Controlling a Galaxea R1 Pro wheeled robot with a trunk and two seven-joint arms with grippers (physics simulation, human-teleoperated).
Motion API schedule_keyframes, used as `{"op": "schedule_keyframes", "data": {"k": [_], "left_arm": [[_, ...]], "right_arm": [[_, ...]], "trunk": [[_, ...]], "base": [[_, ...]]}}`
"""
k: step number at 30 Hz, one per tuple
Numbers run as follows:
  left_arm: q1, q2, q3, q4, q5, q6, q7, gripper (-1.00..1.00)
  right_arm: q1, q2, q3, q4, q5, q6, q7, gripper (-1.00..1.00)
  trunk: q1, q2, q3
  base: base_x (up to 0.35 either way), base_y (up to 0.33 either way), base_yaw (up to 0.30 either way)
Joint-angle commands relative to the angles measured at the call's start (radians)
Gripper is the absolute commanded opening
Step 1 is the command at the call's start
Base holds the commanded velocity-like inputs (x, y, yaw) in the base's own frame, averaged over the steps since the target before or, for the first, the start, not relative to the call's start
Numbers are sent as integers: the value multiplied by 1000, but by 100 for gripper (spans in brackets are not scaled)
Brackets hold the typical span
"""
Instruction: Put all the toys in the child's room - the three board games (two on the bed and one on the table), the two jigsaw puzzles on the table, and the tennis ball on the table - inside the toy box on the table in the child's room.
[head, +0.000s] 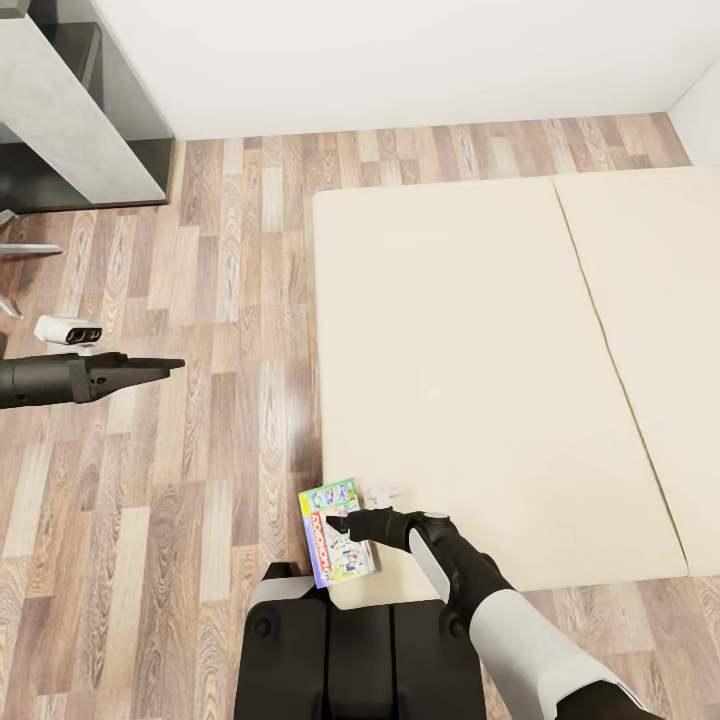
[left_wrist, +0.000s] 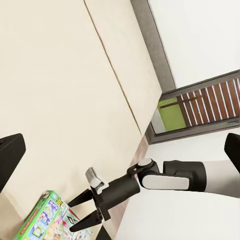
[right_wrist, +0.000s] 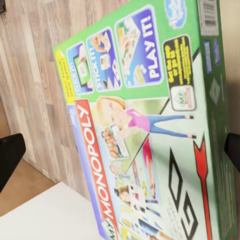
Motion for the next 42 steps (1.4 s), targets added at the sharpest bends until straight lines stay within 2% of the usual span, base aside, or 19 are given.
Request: {"op": "schedule_keyframes", "data": {"k": [1,42], "left_arm": [[0,1,0,0,0,11,-4,100],[0,1,0,0,0,11,-3,100]], "right_arm": [[0,0,1,-1,-7,7,0,100],[0,0,0,-3,-8,8,0,100]], "trunk": [[1,-1,-1],[1,-1,-1]], "base": [[0,0,0],[0,3,0]]}}
